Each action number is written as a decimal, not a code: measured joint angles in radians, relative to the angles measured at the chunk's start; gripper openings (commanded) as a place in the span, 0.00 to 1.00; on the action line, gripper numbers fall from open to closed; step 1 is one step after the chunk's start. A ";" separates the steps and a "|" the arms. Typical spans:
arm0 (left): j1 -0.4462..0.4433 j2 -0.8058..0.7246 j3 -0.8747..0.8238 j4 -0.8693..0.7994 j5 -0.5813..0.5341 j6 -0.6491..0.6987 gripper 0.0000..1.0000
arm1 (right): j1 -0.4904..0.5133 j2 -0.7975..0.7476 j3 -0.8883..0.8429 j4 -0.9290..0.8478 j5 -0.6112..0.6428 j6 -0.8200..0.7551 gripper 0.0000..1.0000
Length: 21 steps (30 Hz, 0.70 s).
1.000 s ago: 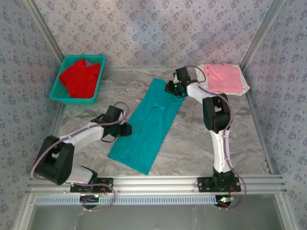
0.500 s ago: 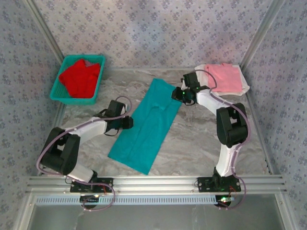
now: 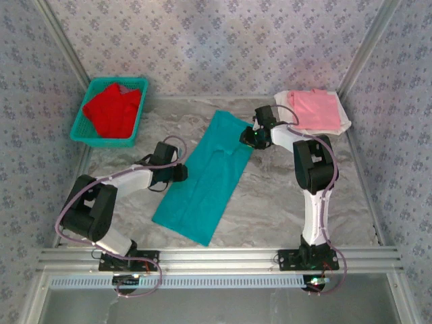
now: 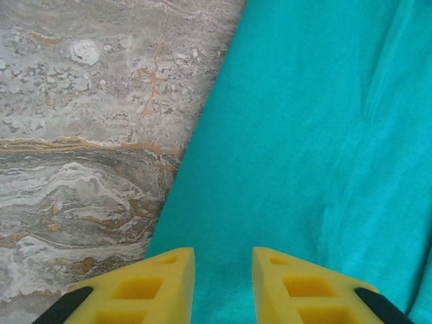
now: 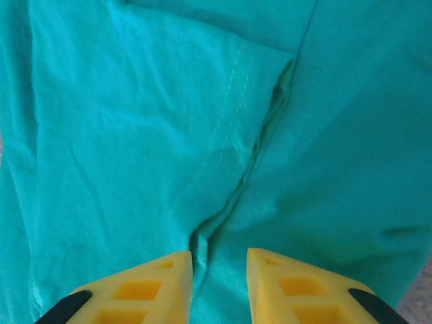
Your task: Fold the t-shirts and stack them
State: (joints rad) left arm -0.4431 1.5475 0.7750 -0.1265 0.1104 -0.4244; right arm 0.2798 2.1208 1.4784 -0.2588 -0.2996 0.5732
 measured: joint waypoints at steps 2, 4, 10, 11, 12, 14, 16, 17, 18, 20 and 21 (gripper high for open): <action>0.000 0.000 0.000 0.000 -0.003 0.000 0.28 | -0.003 0.009 0.009 0.010 -0.005 0.008 0.31; 0.000 0.000 0.000 0.000 -0.007 0.000 0.28 | -0.005 0.022 0.021 0.015 -0.009 0.015 0.31; 0.000 0.011 0.000 0.004 -0.007 0.000 0.28 | -0.006 0.051 0.039 0.031 -0.013 0.030 0.32; 0.000 0.013 -0.002 0.006 -0.007 0.000 0.28 | -0.005 0.053 0.043 0.031 -0.013 0.031 0.32; 0.000 0.014 -0.005 0.008 -0.007 0.000 0.28 | -0.005 0.056 0.048 0.031 -0.015 0.033 0.32; 0.000 0.014 -0.008 0.008 -0.007 0.000 0.28 | -0.005 0.060 0.059 0.031 -0.016 0.034 0.31; 0.000 0.016 -0.010 0.009 -0.007 0.000 0.27 | -0.005 0.066 0.069 0.032 -0.016 0.041 0.31; 0.000 0.020 -0.011 0.010 -0.007 0.000 0.28 | -0.005 0.070 0.076 0.032 -0.017 0.045 0.32; 0.000 0.024 -0.011 0.011 -0.007 0.000 0.27 | -0.005 0.075 0.082 0.031 -0.019 0.048 0.32; 0.000 0.027 -0.011 0.011 -0.007 0.000 0.27 | -0.005 0.082 0.092 0.030 -0.019 0.050 0.32; 0.000 0.027 -0.012 0.011 -0.007 0.000 0.27 | -0.005 0.086 0.098 0.030 -0.019 0.051 0.31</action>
State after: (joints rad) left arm -0.4431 1.5749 0.7631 -0.1150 0.1036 -0.4244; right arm 0.2745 2.2070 1.5761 -0.2291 -0.3191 0.6247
